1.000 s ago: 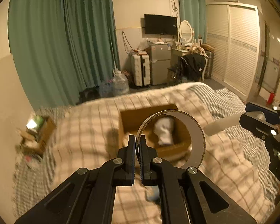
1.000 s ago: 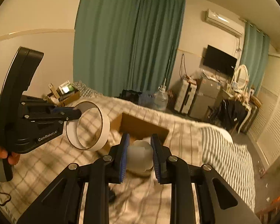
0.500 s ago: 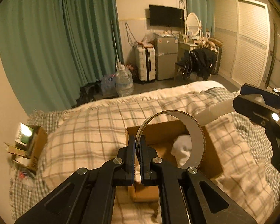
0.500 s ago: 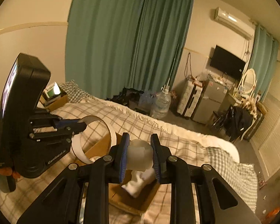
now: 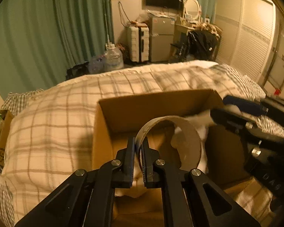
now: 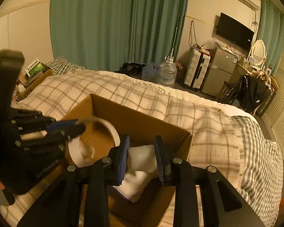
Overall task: Organize objects
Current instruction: 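Carry the tube and tape roll into the box and open both tools, then grasp the white earbud case with the right tool while the left tool grasps the blue tissue pack, then carry the earbud case and tissue pack into the box and open both tools, then withdraw both tools and grasp the black case with the right tool, then grasp the white toy figure with the left tool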
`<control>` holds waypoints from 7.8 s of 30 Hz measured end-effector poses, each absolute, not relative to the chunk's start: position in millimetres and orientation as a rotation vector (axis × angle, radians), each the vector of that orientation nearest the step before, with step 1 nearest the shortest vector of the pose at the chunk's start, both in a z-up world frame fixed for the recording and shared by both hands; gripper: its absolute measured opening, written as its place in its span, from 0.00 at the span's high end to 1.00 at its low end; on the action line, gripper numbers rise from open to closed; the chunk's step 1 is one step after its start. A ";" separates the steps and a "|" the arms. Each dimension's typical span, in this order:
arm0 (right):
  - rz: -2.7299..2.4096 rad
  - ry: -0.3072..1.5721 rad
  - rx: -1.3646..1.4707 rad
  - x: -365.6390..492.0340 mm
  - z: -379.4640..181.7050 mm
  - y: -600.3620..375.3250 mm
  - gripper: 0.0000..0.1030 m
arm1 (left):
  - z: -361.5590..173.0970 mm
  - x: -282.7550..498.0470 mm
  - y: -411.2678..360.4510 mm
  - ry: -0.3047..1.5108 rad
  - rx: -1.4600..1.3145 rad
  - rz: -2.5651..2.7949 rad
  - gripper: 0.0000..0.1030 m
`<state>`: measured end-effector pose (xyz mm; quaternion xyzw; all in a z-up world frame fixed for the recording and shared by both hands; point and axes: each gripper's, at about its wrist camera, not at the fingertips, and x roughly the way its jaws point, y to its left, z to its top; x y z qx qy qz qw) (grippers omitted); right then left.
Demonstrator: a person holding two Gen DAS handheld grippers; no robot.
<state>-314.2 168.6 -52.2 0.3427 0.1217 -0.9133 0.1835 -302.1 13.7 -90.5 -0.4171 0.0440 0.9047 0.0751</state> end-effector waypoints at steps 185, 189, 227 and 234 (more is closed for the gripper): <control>-2.643 0.411 0.794 -73.7 46.7 179.4 0.11 | -1.4 -58.9 -36.4 -0.019 -0.981 2.971 0.00; -2.605 0.377 0.876 -82.6 -8.4 167.3 0.11 | -51.7 -57.4 -42.4 -0.044 -1.051 3.002 0.00; -2.537 0.237 1.123 -132.5 -48.0 215.6 0.65 | -113.8 -102.5 -6.1 0.058 -1.362 2.848 0.00; -2.652 0.324 1.088 -143.5 -58.2 226.0 0.65 | -130.6 -147.4 31.5 0.038 -1.424 2.807 0.00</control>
